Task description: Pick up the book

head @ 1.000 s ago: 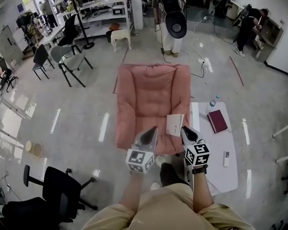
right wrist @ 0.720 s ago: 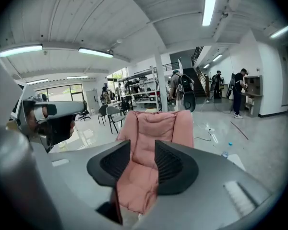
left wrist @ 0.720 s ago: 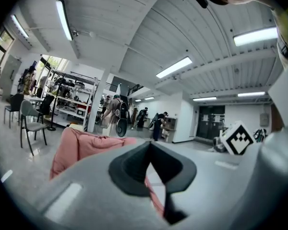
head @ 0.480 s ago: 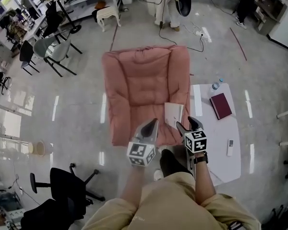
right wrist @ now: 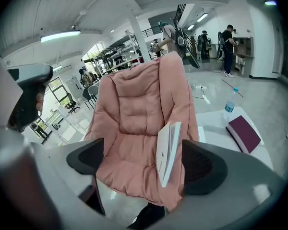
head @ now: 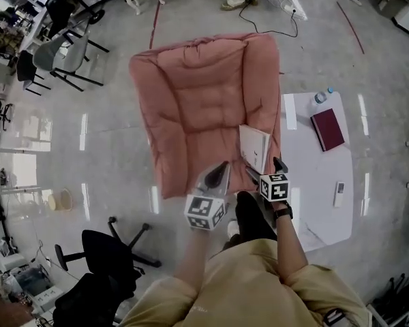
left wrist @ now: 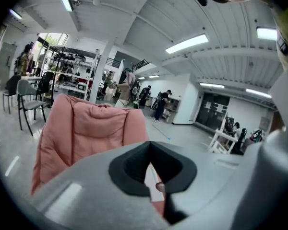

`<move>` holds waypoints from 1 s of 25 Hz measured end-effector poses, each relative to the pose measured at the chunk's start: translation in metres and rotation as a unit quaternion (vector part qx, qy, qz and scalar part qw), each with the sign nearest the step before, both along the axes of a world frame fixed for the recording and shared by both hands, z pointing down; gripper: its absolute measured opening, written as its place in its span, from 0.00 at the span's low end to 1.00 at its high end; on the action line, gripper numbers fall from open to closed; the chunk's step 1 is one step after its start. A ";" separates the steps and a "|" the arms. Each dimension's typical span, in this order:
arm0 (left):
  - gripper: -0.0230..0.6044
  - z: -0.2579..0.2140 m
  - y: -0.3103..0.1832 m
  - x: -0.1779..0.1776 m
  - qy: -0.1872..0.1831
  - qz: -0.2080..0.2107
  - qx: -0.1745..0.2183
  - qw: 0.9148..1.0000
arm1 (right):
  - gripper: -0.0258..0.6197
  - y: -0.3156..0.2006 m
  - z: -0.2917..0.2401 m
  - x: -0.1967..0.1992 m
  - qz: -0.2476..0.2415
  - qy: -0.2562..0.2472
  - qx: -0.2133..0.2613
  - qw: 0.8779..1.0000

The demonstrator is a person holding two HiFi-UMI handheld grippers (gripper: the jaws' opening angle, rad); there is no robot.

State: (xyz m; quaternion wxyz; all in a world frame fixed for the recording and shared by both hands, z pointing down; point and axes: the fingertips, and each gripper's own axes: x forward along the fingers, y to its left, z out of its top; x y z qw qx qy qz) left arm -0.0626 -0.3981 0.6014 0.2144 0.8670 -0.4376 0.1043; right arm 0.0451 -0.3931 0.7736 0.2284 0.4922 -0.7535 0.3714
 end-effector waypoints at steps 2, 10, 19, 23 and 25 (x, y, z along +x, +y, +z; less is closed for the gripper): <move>0.04 0.019 -0.006 -0.002 -0.004 0.002 -0.014 1.000 | 0.86 -0.003 0.034 -0.004 0.001 -0.001 -0.025 1.000; 0.04 0.068 -0.029 0.000 -0.021 0.011 -0.051 0.998 | 0.81 -0.038 0.122 0.006 0.015 0.015 -0.067 0.998; 0.04 0.103 -0.033 -0.018 -0.029 -0.001 -0.080 0.996 | 0.57 -0.067 0.160 -0.008 -0.016 0.056 -0.064 0.996; 0.04 0.113 -0.033 -0.029 -0.032 -0.007 -0.089 0.995 | 0.53 -0.078 0.177 -0.023 -0.029 0.062 -0.079 0.995; 0.04 0.117 -0.032 -0.035 -0.034 -0.012 -0.094 0.995 | 0.50 -0.082 0.186 -0.029 -0.033 0.072 -0.084 0.993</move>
